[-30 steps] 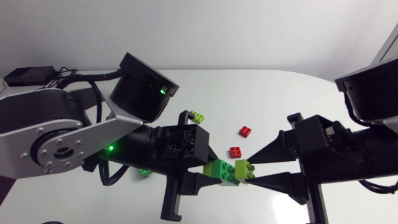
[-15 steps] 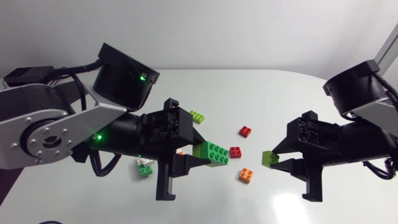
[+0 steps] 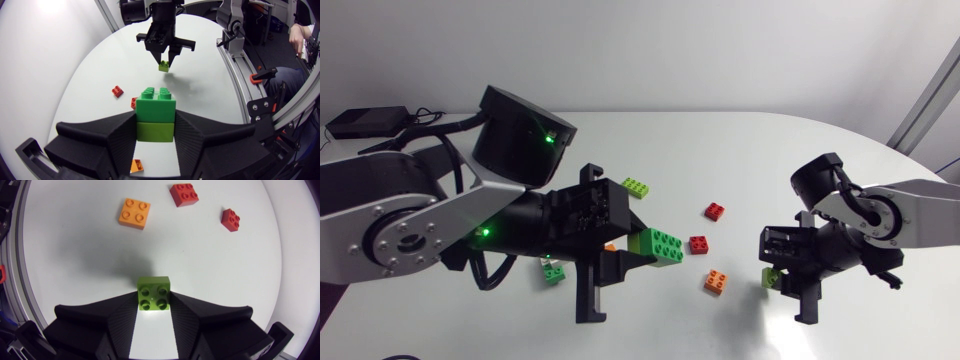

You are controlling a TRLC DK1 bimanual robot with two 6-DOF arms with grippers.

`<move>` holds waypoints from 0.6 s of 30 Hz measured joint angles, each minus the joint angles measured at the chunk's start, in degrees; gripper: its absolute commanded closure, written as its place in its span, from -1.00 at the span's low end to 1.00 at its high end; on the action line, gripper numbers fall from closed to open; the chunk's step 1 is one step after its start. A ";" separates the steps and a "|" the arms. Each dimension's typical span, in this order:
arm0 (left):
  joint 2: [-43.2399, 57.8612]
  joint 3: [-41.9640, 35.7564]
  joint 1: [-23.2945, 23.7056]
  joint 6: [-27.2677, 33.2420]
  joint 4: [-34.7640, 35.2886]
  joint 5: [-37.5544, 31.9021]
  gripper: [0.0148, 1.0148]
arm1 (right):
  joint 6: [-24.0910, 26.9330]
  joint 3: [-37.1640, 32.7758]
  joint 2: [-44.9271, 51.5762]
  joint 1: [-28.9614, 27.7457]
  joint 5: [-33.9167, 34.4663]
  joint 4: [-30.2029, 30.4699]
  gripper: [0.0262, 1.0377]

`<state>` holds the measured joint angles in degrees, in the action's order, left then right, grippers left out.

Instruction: Separate the duplo bricks

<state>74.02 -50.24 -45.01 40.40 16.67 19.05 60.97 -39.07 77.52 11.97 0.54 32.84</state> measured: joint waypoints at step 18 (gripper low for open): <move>-1.66 1.40 -0.17 -0.02 0.00 0.00 0.38 | 0.11 2.82 -2.73 0.50 0.66 -1.16 -0.92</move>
<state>72.36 -48.84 -45.19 40.38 16.67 19.05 61.08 -36.25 74.78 12.47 1.19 31.68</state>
